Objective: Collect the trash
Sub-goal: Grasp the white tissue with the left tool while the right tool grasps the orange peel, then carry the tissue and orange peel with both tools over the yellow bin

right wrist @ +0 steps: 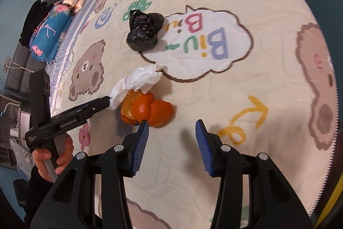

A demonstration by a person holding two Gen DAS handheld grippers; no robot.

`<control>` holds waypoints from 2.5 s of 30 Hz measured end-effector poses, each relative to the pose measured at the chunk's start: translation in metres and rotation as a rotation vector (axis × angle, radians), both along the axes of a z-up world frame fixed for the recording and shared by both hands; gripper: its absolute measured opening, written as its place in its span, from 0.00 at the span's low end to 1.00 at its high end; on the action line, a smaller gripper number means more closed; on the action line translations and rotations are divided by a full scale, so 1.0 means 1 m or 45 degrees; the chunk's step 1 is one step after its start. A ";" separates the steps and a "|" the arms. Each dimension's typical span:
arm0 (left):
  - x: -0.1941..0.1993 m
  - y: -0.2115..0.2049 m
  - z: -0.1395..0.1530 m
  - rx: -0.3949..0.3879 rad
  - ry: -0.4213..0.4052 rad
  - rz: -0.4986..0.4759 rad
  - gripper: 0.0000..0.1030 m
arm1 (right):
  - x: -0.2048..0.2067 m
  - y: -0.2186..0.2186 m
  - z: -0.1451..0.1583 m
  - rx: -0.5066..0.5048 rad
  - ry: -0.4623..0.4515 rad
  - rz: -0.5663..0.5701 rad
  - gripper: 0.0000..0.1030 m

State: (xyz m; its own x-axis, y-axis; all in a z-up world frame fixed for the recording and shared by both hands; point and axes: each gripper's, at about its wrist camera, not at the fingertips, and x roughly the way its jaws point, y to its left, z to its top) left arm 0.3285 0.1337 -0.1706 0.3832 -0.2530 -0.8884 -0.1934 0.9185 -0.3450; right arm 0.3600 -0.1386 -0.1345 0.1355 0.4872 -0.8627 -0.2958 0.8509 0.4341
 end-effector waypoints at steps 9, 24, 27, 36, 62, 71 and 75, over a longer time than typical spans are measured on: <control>0.013 -0.003 -0.015 -0.177 0.009 0.006 0.49 | 0.012 0.033 -0.025 0.023 0.067 0.049 0.42; 0.019 -0.007 -0.031 -0.442 0.006 0.072 0.10 | 0.010 0.051 -0.035 -0.028 0.023 0.105 0.35; 0.019 -0.004 -0.030 -0.457 -0.002 0.079 0.09 | 0.008 0.052 -0.034 -0.024 0.013 0.101 0.27; 0.010 0.006 -0.024 -0.493 -0.023 0.116 0.09 | 0.004 0.051 -0.026 0.008 0.005 0.095 0.09; -0.029 0.032 0.041 -0.443 -0.156 0.181 0.09 | -0.028 -0.022 0.032 0.040 -0.110 0.013 0.08; -0.035 0.012 0.059 -0.403 -0.179 0.143 0.09 | -0.037 -0.055 0.049 0.055 -0.147 -0.058 0.08; -0.034 -0.002 0.065 -0.388 -0.185 0.115 0.09 | -0.040 -0.076 0.054 0.059 -0.159 -0.096 0.08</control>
